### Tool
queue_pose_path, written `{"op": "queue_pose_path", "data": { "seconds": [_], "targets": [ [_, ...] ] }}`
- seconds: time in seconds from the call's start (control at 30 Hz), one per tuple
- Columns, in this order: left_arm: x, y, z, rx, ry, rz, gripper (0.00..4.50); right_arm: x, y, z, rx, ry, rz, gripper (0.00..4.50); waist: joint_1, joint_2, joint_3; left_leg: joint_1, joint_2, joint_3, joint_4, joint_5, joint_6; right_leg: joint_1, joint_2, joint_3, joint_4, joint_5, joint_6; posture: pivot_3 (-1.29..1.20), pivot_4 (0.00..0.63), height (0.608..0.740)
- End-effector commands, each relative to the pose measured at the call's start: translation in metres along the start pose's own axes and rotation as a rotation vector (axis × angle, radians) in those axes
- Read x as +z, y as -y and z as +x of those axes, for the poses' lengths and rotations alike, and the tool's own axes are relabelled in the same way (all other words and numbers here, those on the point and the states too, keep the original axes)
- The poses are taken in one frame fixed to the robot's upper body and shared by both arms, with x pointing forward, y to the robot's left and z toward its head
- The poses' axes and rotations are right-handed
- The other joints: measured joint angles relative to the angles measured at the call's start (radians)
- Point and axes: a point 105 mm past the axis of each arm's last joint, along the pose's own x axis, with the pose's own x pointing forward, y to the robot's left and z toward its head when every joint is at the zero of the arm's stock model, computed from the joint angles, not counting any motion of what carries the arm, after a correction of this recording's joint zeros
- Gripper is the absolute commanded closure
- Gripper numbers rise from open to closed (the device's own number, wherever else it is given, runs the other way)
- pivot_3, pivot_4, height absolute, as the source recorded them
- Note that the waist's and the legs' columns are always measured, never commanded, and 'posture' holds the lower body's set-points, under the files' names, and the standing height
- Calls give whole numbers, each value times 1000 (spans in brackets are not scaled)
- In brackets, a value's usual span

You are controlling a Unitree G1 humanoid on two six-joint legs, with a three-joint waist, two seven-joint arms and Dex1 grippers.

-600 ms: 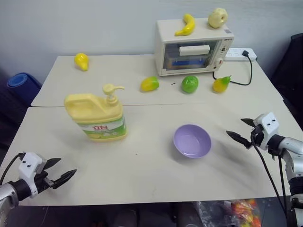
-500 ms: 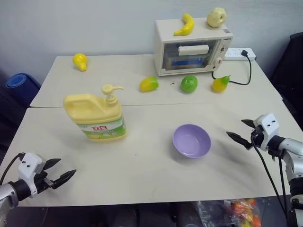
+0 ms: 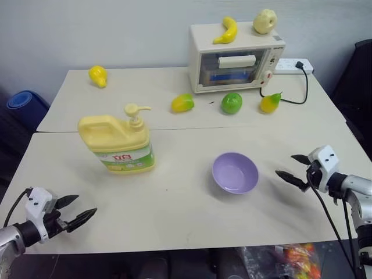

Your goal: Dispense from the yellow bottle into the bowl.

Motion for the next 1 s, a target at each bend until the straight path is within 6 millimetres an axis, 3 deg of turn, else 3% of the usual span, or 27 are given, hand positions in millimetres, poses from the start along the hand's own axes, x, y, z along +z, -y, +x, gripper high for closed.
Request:
{"op": "queue_pose_path", "data": {
  "seconds": [0.03,0.17,0.23,0.5,0.6,0.7,0.9,1.0],
  "targets": [
    [16,15,2,-68,42,14,0,17,9,-12,-24,32,-56,8,0,0,0,0,0,0,0,0,0,0,0,0,0,0,0,0,150,740],
    [44,28,-3,-141,81,20,0,31,0,-17,14,64,-67,8,1,0,0,0,0,0,0,0,0,0,0,0,0,0,0,0,150,740],
    [64,43,-10,-243,96,38,0,43,-15,-22,80,83,-84,8,1,0,0,-1,0,0,0,0,0,-1,0,0,0,0,0,0,150,740],
    [122,118,-30,-665,58,198,0,84,-93,-30,344,114,-128,8,5,-1,0,-2,0,1,0,-3,6,-2,1,3,1,0,0,0,150,740],
    [133,138,-30,-780,12,318,0,85,-128,-18,412,117,-145,8,5,-1,0,-2,2,0,1,-3,5,-3,3,3,2,-1,-1,0,150,740],
    [137,144,-26,-819,-6,395,0,82,-149,-1,414,119,-147,8,0,-1,0,-2,2,1,0,-4,5,-2,4,5,3,-1,-2,0,150,740],
    [141,141,-12,-823,-4,458,0,62,-160,30,363,61,-192,8,0,-2,0,-1,1,3,1,-3,4,-6,5,8,6,-1,-2,0,150,740],
    [140,138,-8,-822,-6,471,0,57,-159,38,344,48,-201,585,1,-2,0,-3,1,3,1,-3,4,-8,5,8,7,-1,-3,0,150,740]
  ]
}}
